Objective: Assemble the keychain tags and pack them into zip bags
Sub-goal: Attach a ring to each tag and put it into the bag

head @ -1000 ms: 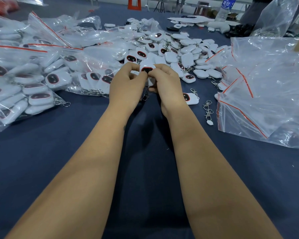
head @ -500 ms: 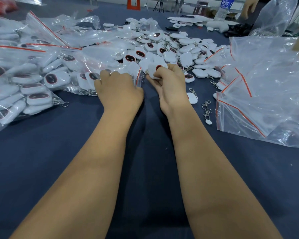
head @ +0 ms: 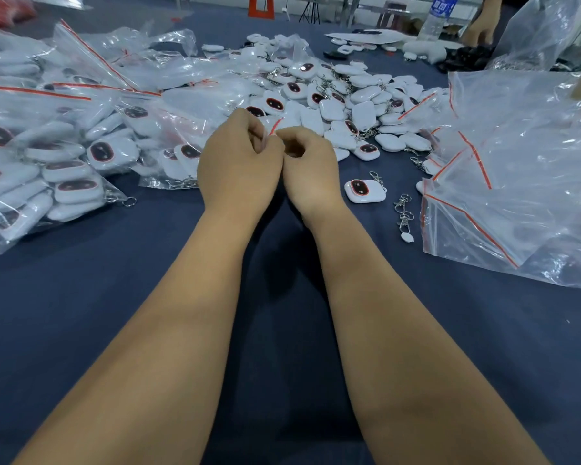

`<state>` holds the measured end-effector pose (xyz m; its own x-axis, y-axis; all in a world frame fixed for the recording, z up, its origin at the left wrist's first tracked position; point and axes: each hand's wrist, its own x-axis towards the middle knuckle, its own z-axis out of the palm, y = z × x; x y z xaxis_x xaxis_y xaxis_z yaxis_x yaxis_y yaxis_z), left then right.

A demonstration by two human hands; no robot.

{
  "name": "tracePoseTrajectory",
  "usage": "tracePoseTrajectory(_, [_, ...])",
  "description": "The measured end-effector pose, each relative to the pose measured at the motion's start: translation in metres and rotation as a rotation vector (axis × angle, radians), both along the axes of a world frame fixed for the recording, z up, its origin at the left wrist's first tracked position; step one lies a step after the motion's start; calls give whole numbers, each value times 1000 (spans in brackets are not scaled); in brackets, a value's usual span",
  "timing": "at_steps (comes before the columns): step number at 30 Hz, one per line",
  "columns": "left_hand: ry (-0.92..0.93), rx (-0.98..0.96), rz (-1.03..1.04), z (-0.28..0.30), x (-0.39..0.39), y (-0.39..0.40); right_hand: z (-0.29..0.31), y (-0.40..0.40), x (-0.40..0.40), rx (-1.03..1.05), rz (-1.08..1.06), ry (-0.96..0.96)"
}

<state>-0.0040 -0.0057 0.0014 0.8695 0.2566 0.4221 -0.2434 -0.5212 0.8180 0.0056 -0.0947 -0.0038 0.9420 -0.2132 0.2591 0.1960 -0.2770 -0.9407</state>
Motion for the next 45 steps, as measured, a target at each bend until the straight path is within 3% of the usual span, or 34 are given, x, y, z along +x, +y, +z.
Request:
tracePoseTrajectory(2, [-39,-6,-42,0,-1,-1,-1,-1,1,-120,-17,-18])
tracePoseTrajectory(6, [-57,21,-62,-2,0,-3,2,-3,-3,-92,30,67])
tracePoseTrajectory(10, [-50,57,-69,-4,2,-3,2,-1,-3,-498,108,152])
tracePoseTrajectory(12, [-32,74,-53,-5,4,-3,3,0,-4,-448,104,122])
tracePoseTrajectory(14, [-12,87,-40,-6,6,-3,4,2,-6,-444,30,63])
tracePoseTrajectory(18, [-9,92,-55,-8,9,-1,1,2,-7,-936,-383,127])
tracePoseTrajectory(23, [30,141,-35,-11,12,-2,1,2,-11,-936,-327,379])
tracePoseTrajectory(25, [19,155,-2,-11,11,-2,3,3,-11,-905,-283,342])
tracePoseTrajectory(29, [-9,225,16,-10,8,3,6,5,-13,-687,-206,46])
tracePoseTrajectory(34, [103,283,7,-12,13,4,4,-4,-10,-831,-240,192])
tracePoseTrajectory(38, [124,295,12,-14,14,3,-1,-12,-6,-876,-246,151])
tracePoseTrajectory(45, [109,284,-19,-12,14,4,-1,-11,-3,-804,-220,172])
